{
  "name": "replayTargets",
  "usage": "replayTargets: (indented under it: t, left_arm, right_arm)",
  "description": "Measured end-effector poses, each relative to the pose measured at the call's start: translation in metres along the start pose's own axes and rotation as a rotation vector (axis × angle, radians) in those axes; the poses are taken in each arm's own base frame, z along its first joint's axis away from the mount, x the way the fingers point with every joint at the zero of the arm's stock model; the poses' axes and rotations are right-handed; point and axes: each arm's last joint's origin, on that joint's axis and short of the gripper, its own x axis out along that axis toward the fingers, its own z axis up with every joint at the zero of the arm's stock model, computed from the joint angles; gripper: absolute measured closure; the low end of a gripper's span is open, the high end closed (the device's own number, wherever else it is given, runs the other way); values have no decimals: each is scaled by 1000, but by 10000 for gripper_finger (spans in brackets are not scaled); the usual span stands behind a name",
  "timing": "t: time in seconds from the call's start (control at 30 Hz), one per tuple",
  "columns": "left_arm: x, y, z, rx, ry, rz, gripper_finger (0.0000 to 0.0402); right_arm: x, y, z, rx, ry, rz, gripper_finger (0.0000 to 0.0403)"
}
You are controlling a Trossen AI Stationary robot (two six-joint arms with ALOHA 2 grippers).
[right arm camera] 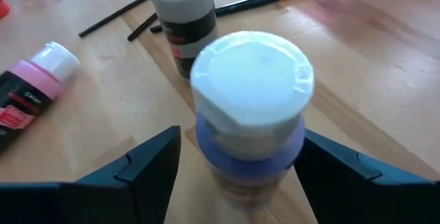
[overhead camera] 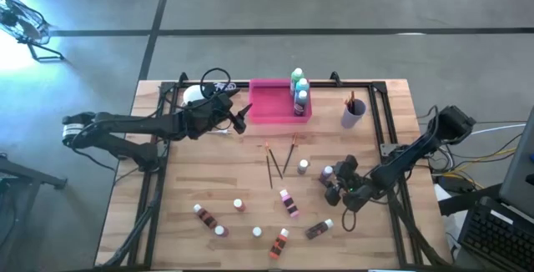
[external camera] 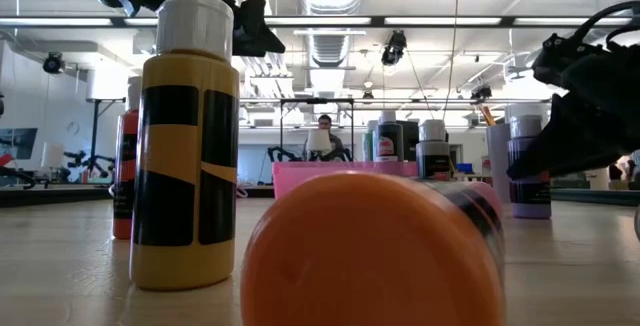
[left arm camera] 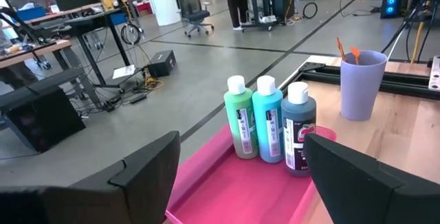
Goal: Pick & Place Paint Supplies
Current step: Put the violet black paint bottle into the pink bin
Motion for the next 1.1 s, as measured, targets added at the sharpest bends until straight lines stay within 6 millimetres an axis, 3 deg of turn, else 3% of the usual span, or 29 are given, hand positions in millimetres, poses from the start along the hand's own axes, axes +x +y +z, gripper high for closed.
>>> replayTargets:
  t: [1.1]
  left_arm:
    - [0,0,0,-5,1,0,90]
  right_arm:
    - [4,0,0,-13,-57,-36,246]
